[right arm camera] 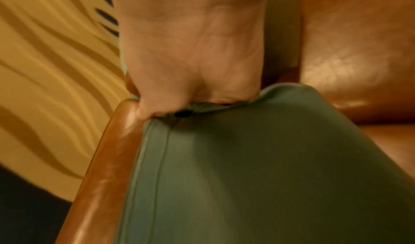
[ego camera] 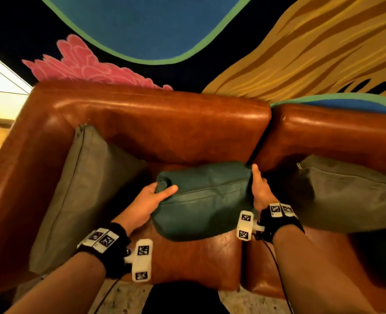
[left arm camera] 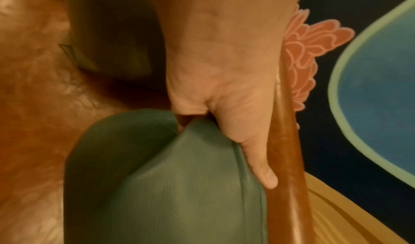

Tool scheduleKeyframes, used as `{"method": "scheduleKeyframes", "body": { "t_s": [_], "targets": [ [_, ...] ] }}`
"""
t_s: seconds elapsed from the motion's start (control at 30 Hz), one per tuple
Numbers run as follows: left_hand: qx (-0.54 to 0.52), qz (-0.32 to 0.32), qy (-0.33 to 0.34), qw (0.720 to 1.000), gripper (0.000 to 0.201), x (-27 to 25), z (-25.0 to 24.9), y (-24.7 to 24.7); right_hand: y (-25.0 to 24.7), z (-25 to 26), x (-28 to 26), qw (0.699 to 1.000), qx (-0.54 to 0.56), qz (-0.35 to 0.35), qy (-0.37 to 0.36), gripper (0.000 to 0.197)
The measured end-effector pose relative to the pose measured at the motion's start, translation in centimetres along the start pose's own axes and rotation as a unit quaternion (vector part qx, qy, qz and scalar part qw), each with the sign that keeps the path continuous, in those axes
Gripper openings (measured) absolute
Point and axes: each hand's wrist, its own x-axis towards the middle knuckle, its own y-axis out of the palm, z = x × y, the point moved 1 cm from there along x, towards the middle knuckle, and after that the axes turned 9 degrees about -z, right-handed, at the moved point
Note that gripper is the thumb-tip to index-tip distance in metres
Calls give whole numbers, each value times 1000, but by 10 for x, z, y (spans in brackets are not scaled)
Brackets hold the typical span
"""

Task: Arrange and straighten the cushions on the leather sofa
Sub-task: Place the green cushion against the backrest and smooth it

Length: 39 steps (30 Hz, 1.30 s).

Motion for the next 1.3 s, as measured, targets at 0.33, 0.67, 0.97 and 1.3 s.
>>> {"method": "scheduleKeyframes", "body": {
  "t_s": [0.33,0.67,0.97,1.3],
  "targets": [
    [194,-227,-1,954,40,69,30,-97,-7,-18,-85,965,-5,191,-179,37],
    [182,-191,12,965,43,50,9,-35,-38,-58,-25,988,45,148,11,21],
    [351,-204,92,909,52,67,-13,-61,-27,2,-99,984,-51,137,-105,51],
    [256,-269,72,926,54,79,-52,-59,-69,40,-115,957,84,247,-130,47]
  ]
}}
